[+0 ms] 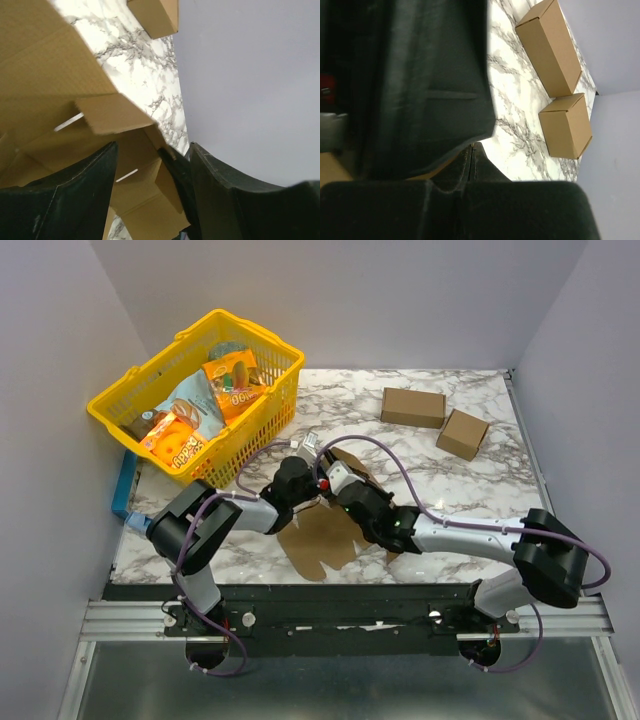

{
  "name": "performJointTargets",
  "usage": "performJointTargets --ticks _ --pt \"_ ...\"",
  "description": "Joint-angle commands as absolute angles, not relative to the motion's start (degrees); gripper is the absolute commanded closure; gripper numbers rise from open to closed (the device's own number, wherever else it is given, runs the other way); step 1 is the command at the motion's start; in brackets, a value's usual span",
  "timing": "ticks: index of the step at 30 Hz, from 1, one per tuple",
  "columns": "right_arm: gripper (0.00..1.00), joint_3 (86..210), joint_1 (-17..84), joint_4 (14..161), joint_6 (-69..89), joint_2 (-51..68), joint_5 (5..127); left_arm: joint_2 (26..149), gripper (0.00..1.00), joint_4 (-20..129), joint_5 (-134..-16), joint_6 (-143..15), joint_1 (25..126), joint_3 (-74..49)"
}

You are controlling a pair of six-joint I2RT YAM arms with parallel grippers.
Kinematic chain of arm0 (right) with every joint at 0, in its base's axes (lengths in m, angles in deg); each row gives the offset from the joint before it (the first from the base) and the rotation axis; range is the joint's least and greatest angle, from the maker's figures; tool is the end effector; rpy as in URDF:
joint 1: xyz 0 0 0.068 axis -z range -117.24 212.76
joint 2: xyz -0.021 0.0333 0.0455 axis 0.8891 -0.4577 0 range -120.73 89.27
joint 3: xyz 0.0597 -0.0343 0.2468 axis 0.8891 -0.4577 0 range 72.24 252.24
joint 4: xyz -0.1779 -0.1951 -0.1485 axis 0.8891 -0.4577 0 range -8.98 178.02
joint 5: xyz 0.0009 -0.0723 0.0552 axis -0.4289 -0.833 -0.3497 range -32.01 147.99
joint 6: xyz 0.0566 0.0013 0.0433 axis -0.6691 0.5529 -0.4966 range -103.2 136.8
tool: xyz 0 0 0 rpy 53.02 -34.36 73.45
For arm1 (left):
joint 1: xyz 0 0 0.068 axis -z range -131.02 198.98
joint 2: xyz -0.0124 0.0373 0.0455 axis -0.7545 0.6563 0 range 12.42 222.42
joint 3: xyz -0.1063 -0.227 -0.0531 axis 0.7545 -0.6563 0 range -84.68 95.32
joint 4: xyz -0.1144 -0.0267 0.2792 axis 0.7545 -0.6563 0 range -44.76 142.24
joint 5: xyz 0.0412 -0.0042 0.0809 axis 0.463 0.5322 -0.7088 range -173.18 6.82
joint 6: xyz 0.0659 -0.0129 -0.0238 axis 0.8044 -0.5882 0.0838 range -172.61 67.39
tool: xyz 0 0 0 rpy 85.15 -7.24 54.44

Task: Fold the paper box

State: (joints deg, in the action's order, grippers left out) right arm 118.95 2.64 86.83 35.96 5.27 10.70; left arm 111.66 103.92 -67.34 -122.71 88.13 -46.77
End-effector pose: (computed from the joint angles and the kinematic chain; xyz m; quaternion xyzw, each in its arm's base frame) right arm 0.2113 0.2816 0.1609 -0.3922 0.7465 -0.1991 0.4993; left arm 0.2841 -0.2519 0.1106 -0.1163 0.7531 -0.5820 0.2840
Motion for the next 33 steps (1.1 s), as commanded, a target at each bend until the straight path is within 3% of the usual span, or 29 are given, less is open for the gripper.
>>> performJointTargets --ticks 1,9,11,14,17,18,24,27,31,33 --pt "0.99 117.94 2.03 87.5 35.34 6.04 11.67 113.31 0.37 103.57 -66.92 -121.07 89.41 -41.8" --pt "0.98 117.94 1.94 87.5 34.9 6.13 10.71 114.29 0.71 100.59 -66.21 -119.67 89.76 -41.27" --pt "0.96 118.03 1.94 87.58 34.64 6.3 10.71 114.2 0.73 99.61 -66.21 -118.79 89.85 -41.09" --pt "0.83 118.29 1.94 87.5 34.03 7.09 10.88 114.81 0.81 100.4 -65.86 -118.7 89.94 -41.79" --pt "0.57 119.08 2.02 84.34 31.05 8.5 11.41 115.16 0.9 101.19 -66.21 -118.61 89.85 -42.58" --pt "0.42 119.78 2.03 83.2 30.08 9.02 12.02 115.25 0.94 101.45 -66.3 -118.44 89.93 -42.58" --pt "0.09 122.15 2.29 74.24 21.56 14.56 16.41 116.04 1.0 101.98 -66.48 -117.65 89.94 -42.32" --pt "0.02 124.17 4.48 69.05 13.23 16.85 22.29 115.95 1.0 102.33 -66.83 -117.47 89.94 -42.76" --pt "0.01 126.28 13.61 65.09 3.37 18.17 40.54 115.52 1.0 104.88 -67.62 -117.38 89.85 -44.6" --pt "0.0 128.39 14.59 64.12 2.39 16.34 43.04 115.6 1.0 105.93 -67.79 -117.47 89.94 -44.78"
